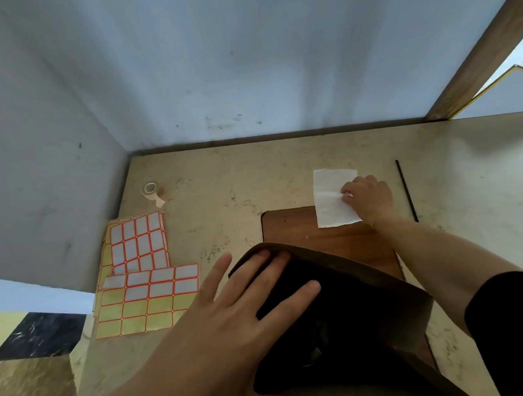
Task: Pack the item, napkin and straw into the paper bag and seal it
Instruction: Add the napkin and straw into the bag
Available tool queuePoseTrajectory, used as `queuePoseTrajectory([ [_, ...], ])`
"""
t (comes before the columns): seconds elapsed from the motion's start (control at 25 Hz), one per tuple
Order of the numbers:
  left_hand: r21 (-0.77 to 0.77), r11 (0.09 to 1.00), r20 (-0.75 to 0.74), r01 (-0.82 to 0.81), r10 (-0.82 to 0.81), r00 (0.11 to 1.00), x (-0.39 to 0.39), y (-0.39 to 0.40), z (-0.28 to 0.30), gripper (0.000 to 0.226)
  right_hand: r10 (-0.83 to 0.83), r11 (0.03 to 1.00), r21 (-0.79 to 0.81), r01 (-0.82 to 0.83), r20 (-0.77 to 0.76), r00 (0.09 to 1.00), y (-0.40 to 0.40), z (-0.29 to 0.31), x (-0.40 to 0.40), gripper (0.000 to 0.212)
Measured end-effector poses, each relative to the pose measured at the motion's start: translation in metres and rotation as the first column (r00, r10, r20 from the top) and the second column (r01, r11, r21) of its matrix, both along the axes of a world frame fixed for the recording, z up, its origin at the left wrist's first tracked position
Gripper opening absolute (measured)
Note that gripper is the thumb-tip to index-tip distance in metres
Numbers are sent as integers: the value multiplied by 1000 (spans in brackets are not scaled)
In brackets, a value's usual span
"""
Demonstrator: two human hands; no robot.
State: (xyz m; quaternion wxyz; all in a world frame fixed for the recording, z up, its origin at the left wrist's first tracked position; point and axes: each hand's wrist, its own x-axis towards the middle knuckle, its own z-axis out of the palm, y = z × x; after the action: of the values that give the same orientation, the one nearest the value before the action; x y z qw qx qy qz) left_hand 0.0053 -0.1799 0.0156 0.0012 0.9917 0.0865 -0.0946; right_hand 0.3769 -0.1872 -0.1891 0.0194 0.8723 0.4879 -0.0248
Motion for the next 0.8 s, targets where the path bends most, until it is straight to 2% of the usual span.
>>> queuePoseTrajectory([
  [0.16,23,1000,0,1,-1,1000,0,-1,-3,104,52,999,-7,-51,89,995,-2,-2,-3,25],
  [0.24,37,999,2,2,-2,1000,-2,-1,-3,105,39,999,22,-41,80,996,-4,1,-4,23],
  [0.4,27,1000,-17,12,-12,1000,-2,-1,0,111,21,988,153,-9,-73,997,-5,16,-5,21],
  [0.52,-71,997,-24,-13,11,1000,-2,-4,1,110,27,970,241,26,-214,976,-11,37,-8,21],
  [0.64,-239,969,10,-69,74,997,-7,-6,0,109,14,982,182,50,-333,943,-18,66,-12,19],
  [0.8,-198,978,30,-63,70,997,-9,-6,0,111,10,978,184,99,-511,860,-33,121,-24,9],
])
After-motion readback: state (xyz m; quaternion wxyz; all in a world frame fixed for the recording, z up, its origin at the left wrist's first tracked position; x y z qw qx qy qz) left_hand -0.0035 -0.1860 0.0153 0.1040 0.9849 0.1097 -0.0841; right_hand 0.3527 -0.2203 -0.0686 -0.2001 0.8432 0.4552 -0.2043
